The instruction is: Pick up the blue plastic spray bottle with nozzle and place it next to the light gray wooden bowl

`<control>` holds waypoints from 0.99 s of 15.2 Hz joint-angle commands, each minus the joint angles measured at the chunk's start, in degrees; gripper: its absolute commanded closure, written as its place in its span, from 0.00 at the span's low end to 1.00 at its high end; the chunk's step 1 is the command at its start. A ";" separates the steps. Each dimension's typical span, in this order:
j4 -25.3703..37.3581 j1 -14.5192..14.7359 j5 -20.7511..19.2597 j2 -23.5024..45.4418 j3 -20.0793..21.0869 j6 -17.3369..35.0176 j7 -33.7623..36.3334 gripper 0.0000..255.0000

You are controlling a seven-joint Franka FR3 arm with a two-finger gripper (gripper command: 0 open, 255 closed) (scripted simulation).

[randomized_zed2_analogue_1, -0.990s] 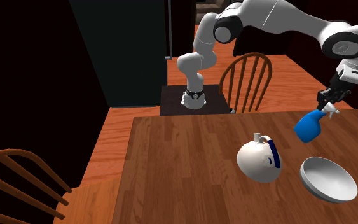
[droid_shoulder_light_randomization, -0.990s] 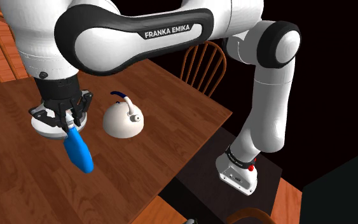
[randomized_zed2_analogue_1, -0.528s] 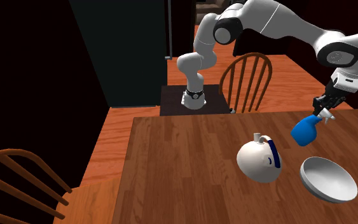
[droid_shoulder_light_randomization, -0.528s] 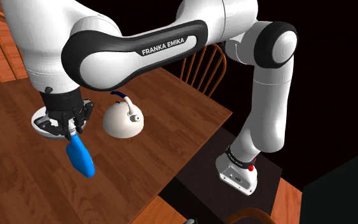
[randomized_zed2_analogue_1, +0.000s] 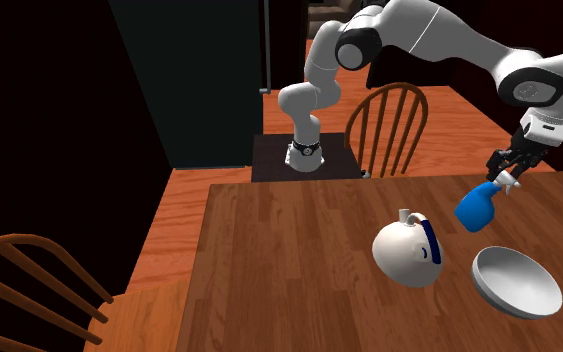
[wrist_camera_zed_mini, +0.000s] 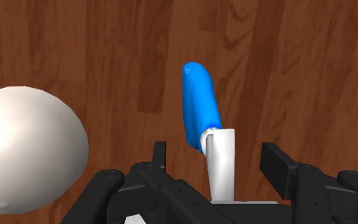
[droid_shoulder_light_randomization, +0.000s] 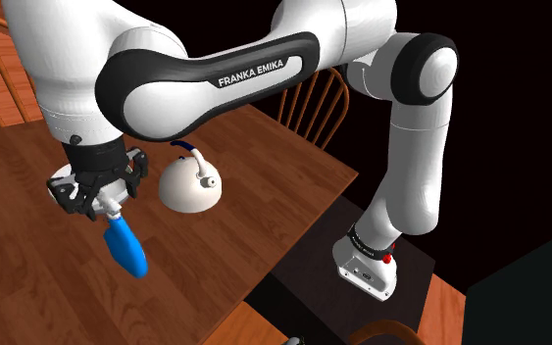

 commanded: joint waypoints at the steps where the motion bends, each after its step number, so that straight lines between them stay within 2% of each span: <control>1: 0.00 0.00 0.00 0.00 0.00 0.00 0.00 0.00; 4: 0.00 0.00 0.00 0.00 0.00 0.00 0.00 0.00; 8: 5.98 0.53 1.01 -1.07 0.59 -6.70 -0.85 0.00; 15: 5.98 0.53 1.01 -1.07 0.59 -6.70 -0.85 0.00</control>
